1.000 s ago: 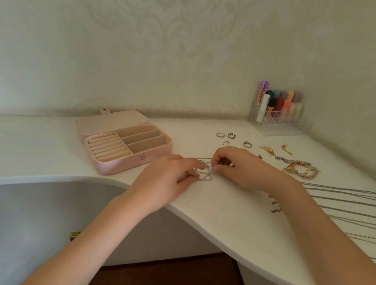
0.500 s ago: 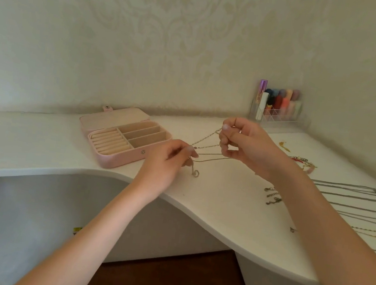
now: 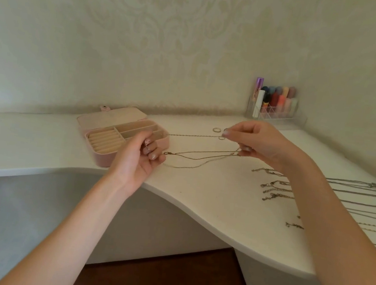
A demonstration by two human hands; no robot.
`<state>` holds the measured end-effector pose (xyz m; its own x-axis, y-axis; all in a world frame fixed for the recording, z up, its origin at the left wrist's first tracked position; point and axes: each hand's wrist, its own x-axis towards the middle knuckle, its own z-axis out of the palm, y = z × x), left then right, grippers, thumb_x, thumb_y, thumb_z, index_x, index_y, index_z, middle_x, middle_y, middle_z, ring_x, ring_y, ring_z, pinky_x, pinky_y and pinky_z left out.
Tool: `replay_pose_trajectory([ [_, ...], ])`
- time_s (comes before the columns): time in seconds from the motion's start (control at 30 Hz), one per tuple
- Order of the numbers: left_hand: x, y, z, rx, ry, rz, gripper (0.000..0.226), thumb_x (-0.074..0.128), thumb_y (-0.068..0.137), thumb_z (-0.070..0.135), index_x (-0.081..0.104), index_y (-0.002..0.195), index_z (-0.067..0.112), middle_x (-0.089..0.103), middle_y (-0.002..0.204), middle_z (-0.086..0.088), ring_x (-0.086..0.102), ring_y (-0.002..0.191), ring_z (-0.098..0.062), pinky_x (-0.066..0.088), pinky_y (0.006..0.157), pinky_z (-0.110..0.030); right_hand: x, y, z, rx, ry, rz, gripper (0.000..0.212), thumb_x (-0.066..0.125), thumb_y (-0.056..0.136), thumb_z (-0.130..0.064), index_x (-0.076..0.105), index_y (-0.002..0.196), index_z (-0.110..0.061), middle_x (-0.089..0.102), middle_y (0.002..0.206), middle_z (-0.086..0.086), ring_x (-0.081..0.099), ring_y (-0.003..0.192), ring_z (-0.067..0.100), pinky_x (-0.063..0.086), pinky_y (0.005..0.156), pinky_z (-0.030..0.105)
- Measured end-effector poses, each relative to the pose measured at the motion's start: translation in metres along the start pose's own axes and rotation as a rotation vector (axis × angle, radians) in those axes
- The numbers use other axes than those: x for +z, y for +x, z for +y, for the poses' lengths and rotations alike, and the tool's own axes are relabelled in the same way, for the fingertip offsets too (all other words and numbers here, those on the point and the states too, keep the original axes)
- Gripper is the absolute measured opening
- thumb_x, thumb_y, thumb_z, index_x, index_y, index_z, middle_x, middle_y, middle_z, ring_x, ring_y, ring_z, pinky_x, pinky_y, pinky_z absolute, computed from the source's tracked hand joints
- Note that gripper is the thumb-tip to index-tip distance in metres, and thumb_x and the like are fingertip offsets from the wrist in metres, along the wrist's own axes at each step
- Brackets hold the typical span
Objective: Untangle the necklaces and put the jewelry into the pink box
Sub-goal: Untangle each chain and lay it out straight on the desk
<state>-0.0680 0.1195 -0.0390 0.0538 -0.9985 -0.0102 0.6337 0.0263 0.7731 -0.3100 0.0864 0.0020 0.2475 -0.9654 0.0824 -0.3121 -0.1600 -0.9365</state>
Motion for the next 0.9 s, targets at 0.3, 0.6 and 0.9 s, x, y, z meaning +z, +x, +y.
replay_pose_trajectory([
  [0.3, -0.006, -0.014, 0.012, -0.037, 0.488, -0.139, 0.011, 0.059, 0.087, 0.003, 0.064, 0.078, 0.006, 0.057, 0.071, -0.004, 0.057, 0.061, -0.012, 0.055, 0.053, -0.024, -0.019, -0.004, 0.006, 0.188, -0.332, 0.09, 0.015, 0.077, 0.077, -0.029, 0.075, 0.079, -0.015, 0.07, 0.061, -0.001, 0.048, 0.049, 0.011, 0.043, 0.05, 0.02],
  [0.6, -0.014, -0.017, 0.005, 0.361, 1.462, 0.116, 0.016, 0.079, 0.073, 0.022, 0.067, 0.064, 0.015, 0.057, 0.057, 0.011, 0.048, 0.051, 0.0, 0.034, 0.045, -0.008, -0.016, -0.002, 0.015, 0.194, -0.595, 0.034, 0.011, 0.079, 0.072, -0.031, 0.075, 0.07, -0.021, 0.072, 0.073, -0.004, 0.062, 0.069, 0.01, 0.05, 0.067, 0.024],
  [0.9, -0.024, -0.011, 0.038, 0.219, 0.915, 0.174, 0.008, 0.07, 0.081, 0.014, 0.063, 0.082, 0.011, 0.051, 0.064, 0.001, 0.046, 0.055, -0.012, 0.039, 0.049, -0.021, 0.003, 0.006, 0.009, -0.023, -0.511, 0.087, 0.01, 0.063, 0.089, -0.02, 0.071, 0.089, -0.027, 0.066, 0.089, -0.001, 0.056, 0.072, 0.013, 0.048, 0.066, 0.026],
])
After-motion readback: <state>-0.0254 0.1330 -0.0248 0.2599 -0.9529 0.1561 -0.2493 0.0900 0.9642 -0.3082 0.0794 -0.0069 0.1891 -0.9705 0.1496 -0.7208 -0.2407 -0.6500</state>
